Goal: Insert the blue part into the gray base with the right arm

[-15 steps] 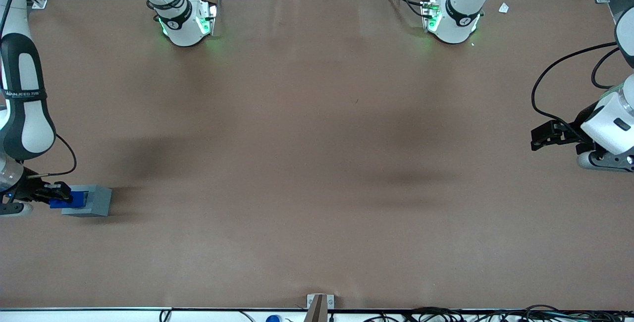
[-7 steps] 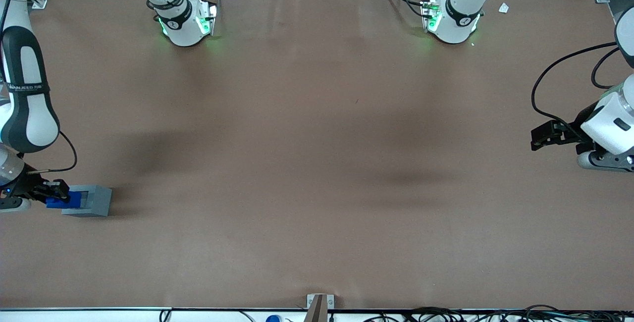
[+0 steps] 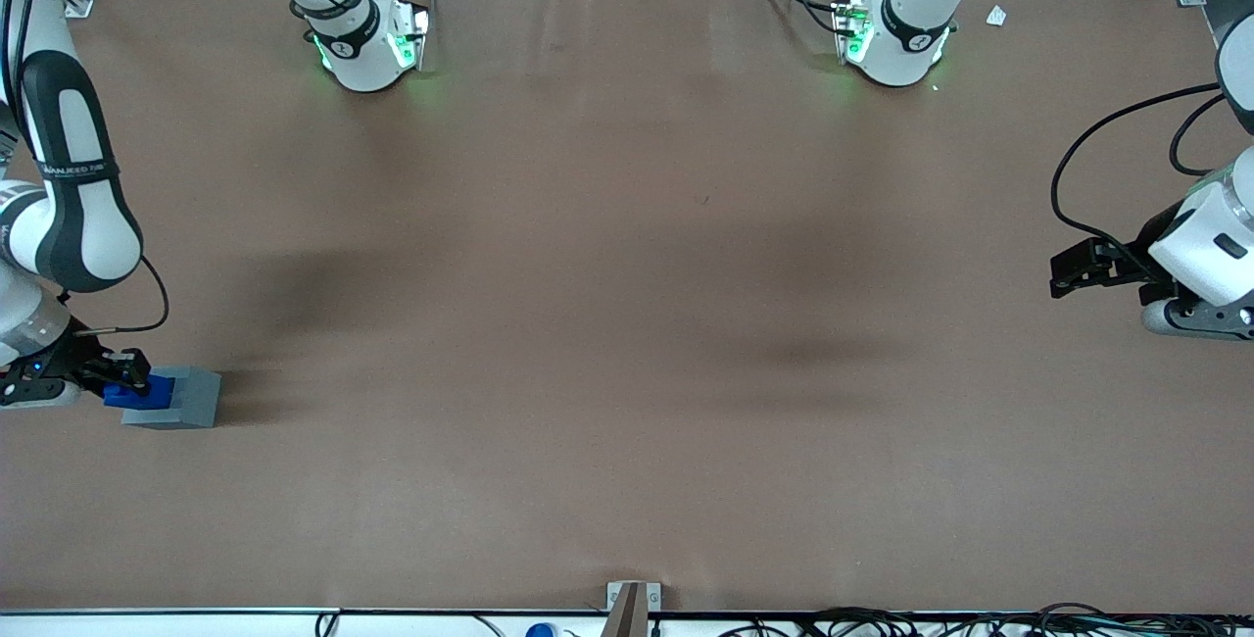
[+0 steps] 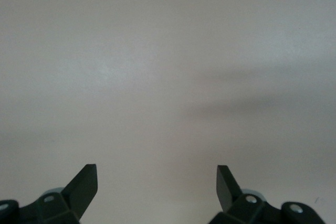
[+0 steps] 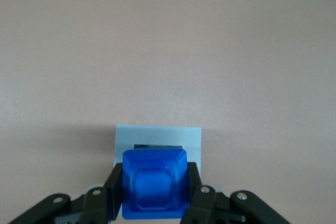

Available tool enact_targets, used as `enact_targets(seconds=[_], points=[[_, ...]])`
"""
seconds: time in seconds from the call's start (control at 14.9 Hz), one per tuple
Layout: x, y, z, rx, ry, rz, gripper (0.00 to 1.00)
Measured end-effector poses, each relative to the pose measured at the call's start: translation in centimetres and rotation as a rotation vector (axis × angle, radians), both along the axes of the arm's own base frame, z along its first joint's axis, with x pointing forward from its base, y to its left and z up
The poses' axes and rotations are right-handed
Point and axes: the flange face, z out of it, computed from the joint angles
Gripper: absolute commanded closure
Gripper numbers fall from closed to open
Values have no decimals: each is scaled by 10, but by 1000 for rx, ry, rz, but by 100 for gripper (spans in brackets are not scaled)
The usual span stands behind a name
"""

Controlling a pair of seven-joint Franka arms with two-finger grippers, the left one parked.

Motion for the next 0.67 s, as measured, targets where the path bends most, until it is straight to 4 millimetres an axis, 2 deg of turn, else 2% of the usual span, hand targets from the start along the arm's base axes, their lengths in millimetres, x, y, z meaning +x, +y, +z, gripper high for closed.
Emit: enact_targets(seconds=[0.4, 0.67], points=[[0, 5, 25, 18, -44, -15, 100], [-2, 6, 23, 44, -46, -36, 100]])
